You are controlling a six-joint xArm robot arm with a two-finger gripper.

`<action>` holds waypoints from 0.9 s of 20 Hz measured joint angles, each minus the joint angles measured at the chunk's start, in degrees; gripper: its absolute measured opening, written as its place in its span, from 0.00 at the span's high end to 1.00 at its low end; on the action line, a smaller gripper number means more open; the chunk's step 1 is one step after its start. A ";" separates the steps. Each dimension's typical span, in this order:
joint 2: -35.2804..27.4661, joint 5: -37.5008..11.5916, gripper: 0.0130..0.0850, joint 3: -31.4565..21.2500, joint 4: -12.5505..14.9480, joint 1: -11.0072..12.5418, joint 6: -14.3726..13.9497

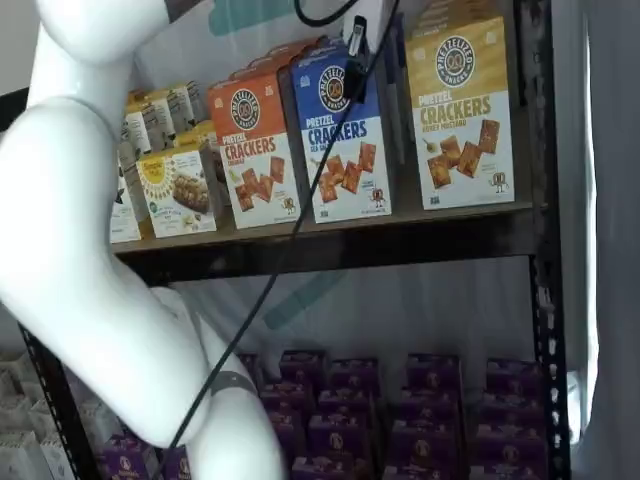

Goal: Retrieve the yellow and white box located on the top shelf, the sixth one from the left

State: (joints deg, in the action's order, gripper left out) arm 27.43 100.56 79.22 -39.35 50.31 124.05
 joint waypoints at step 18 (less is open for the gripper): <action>-4.12 -17.10 0.00 2.35 4.63 -5.61 3.68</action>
State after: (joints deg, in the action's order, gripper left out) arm 23.32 83.46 81.56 -34.72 44.70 127.74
